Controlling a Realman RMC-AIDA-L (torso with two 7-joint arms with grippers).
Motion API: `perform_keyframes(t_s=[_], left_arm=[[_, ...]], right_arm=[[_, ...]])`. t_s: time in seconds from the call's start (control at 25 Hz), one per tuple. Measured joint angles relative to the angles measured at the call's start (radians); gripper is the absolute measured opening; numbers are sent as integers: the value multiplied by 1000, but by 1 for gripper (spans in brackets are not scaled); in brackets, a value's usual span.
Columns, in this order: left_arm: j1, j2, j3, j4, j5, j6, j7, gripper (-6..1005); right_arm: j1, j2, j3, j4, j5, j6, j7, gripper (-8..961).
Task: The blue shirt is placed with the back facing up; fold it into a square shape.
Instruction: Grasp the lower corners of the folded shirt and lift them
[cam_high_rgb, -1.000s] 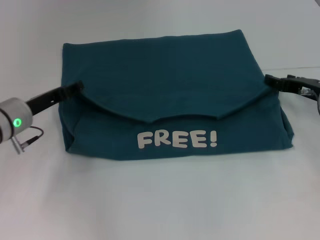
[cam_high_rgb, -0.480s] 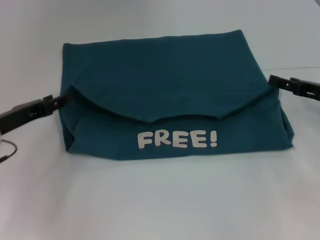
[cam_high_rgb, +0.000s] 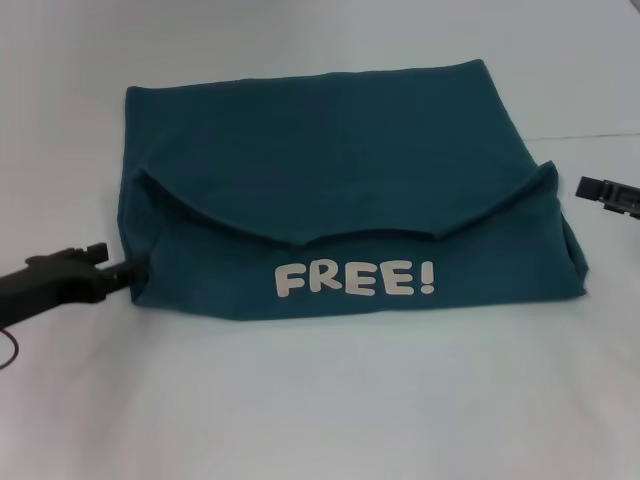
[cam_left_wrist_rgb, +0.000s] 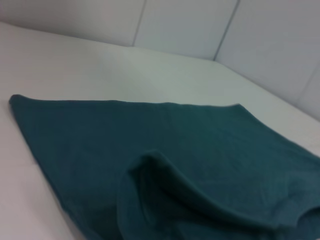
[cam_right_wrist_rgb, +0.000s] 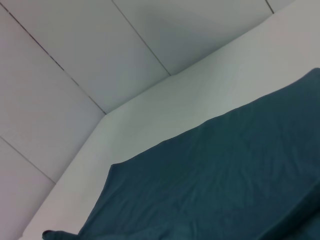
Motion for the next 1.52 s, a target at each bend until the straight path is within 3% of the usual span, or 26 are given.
perform_keyframes(t_s=[0.48, 0.84, 1.48, 1.52], left_arm=[[27, -31, 44, -18, 7, -38, 257, 724], [19, -35, 167, -38, 7, -204, 287, 723], [17, -35, 240, -23, 7, -194, 288, 718], [18, -35, 241, -21, 8, -193, 288, 664]], right_arm=[[-5, -8, 1, -1, 5, 4, 26, 869], [-4, 0, 2, 6, 6, 14, 27, 868], [-4, 11, 1, 8, 7, 26, 27, 869], [-4, 11, 2, 8, 7, 27, 26, 869]])
